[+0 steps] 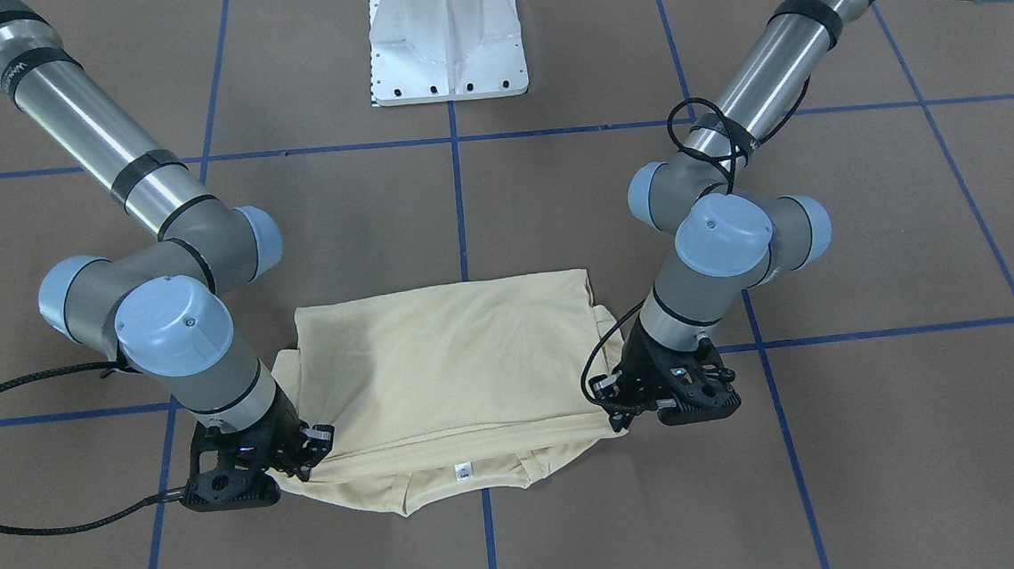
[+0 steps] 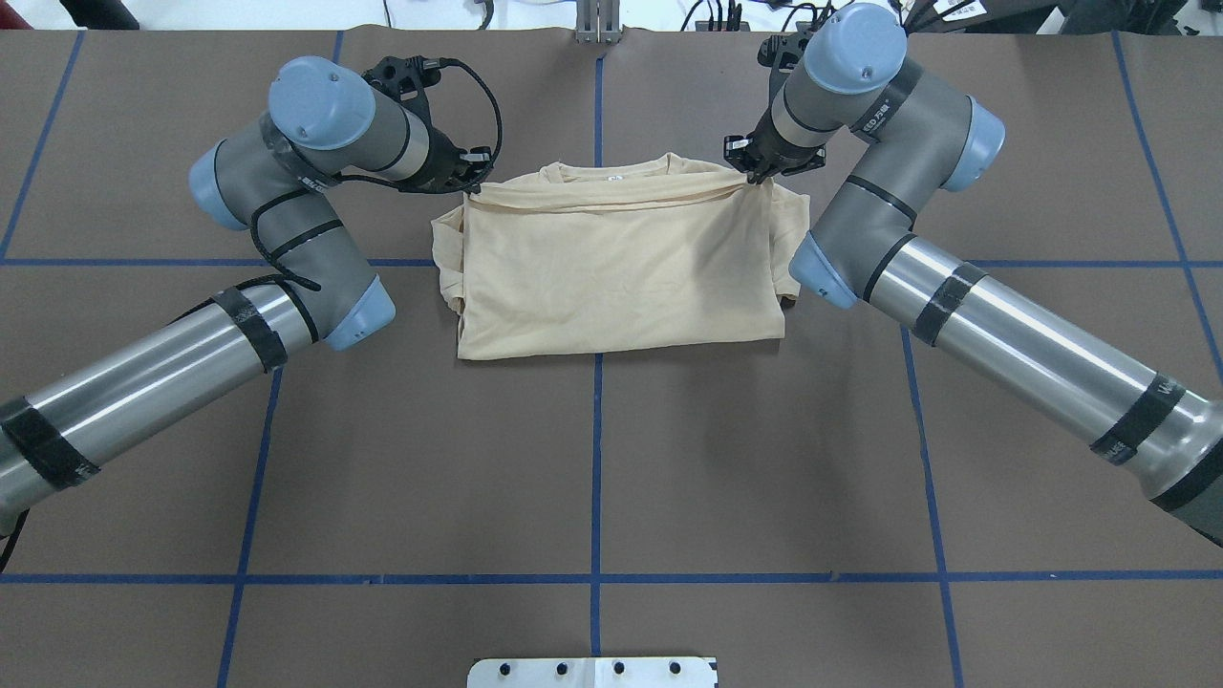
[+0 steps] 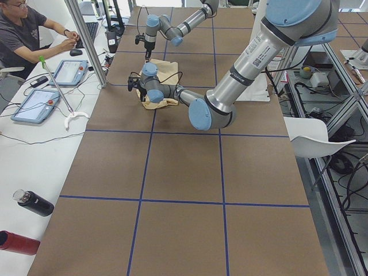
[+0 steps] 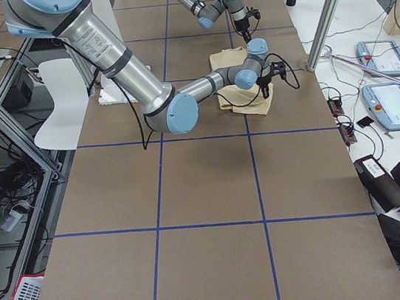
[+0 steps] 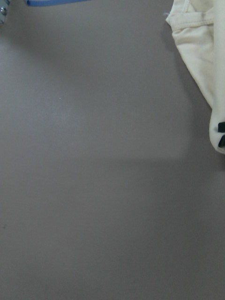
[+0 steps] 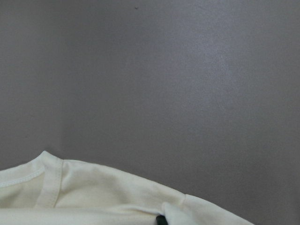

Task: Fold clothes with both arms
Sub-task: 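Lay the hem at the collar edge with both grippers, then open both grippers and raise them away from the folded shirt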

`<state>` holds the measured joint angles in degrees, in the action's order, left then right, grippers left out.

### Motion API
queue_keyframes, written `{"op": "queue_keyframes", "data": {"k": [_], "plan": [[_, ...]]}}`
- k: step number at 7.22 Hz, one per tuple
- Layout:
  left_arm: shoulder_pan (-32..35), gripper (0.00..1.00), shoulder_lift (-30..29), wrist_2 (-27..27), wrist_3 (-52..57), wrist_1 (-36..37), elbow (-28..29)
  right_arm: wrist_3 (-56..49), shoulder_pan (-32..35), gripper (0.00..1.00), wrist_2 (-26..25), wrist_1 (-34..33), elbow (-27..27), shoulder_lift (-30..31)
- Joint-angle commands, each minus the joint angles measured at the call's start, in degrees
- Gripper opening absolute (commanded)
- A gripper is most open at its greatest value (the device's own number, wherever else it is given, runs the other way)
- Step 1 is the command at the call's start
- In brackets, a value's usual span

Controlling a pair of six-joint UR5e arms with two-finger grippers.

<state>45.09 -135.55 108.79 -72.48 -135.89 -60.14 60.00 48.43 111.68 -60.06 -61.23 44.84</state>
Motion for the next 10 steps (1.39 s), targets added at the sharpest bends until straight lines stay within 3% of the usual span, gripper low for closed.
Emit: {"op": "queue_keyframes", "data": {"k": [1, 2, 4, 5, 7, 8, 10], "plan": [[0.09, 0.99, 0.54, -0.07, 0.41, -1.29, -1.29, 0.02, 0.00, 0.37, -0.06, 0.03, -0.12, -0.02], [0.61, 1.00, 1.24, 0.46, 0.41, -1.31, -4.08, 0.11, 0.00, 0.99, -0.06, -0.06, -0.20, -0.02], [2.80, 1.00, 4.83, 4.73, 0.41, 1.49, -11.53, 0.90, 0.35, 1.00, 3.08, -0.23, -4.74, 1.55], [3.68, 1.00, 6.68, 5.20, 0.58, 5.68, -17.15, 1.77, 0.27, 1.00, 7.20, -0.49, -9.56, 5.13], [3.87, 1.00, 6.87, 5.03, 0.59, 13.17, -24.03, 8.60, -2.44, 1.00, 8.91, -0.59, -20.46, 13.57], [3.87, 1.00, 6.88, 4.94, 0.50, 13.63, -24.84, 12.99, -4.46, 1.00, 8.91, -0.67, -22.94, 15.35], [3.87, 1.00, 6.88, 4.77, 0.50, 13.64, -24.94, 14.26, -7.29, 1.00, 8.38, -0.76, -22.27, 16.76]]}}
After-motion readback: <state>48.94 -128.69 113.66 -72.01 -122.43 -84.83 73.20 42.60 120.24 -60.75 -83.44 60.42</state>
